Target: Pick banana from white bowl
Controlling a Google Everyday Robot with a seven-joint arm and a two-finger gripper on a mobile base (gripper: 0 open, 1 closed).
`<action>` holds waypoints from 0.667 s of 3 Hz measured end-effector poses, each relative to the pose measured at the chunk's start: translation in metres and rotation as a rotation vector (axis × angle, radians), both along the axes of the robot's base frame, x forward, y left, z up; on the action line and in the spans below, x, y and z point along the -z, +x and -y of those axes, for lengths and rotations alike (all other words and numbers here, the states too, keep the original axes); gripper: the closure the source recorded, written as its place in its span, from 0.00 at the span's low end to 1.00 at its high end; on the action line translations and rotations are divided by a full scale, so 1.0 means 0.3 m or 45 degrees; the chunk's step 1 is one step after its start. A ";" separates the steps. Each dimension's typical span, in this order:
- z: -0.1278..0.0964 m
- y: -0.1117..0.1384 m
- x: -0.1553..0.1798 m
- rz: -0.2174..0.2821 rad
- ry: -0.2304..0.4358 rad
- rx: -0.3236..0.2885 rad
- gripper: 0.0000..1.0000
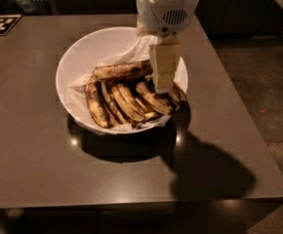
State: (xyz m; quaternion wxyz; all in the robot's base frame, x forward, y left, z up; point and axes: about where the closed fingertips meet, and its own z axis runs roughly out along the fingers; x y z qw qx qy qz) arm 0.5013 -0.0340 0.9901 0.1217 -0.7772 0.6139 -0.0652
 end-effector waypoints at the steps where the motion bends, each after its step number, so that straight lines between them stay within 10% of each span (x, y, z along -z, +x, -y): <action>1: -0.041 0.036 0.014 -0.028 0.004 -0.052 0.21; 2: -0.081 0.028 0.033 -0.057 0.007 -0.087 0.22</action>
Offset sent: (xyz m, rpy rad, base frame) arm -0.0158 0.0225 -0.0205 -0.0518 0.1450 0.0959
